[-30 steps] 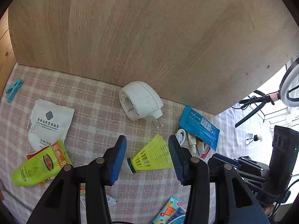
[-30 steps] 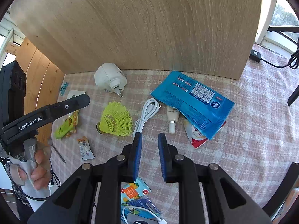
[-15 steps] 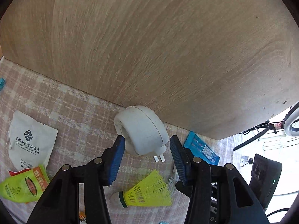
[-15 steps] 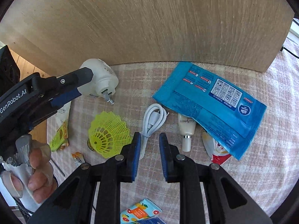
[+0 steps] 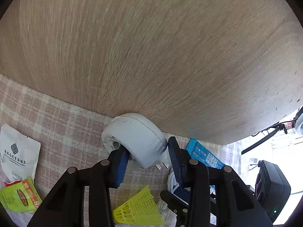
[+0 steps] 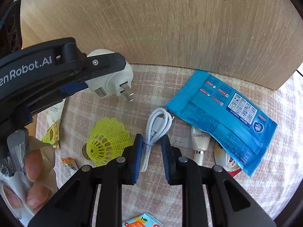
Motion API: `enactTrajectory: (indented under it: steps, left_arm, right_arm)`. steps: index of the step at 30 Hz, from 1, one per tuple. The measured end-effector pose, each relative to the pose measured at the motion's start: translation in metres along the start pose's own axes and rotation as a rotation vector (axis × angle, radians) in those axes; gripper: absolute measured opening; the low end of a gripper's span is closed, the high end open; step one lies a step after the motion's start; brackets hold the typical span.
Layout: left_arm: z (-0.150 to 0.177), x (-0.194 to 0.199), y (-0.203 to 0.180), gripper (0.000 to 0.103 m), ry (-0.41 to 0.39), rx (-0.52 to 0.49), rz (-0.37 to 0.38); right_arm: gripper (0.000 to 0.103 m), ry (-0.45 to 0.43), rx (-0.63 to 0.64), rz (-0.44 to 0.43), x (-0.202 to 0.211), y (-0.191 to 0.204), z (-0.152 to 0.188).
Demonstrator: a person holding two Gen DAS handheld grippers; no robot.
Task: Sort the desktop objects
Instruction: 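Grasp the white dome device with the left gripper while the right grasps the white cable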
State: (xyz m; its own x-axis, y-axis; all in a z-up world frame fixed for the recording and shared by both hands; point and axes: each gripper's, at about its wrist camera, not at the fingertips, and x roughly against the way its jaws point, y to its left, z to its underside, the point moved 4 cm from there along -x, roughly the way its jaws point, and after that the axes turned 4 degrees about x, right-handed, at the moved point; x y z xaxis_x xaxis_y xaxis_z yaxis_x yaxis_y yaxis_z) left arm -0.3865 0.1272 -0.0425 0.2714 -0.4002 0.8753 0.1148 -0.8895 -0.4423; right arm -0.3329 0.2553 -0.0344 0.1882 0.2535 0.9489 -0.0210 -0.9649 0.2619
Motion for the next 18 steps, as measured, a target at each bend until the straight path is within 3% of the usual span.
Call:
enactTrajectory:
  steps: [7,18]
  left_arm:
    - [0.009,0.005,-0.007,0.029,-0.041,-0.019,-0.01]
    - [0.026,0.028,-0.002,0.029,-0.047,-0.034,-0.036]
  right_arm:
    - [0.013,-0.011,0.038,0.023,0.005,0.002,0.009]
    - [0.013,-0.05,0.053,0.047,0.041,-0.01,0.034]
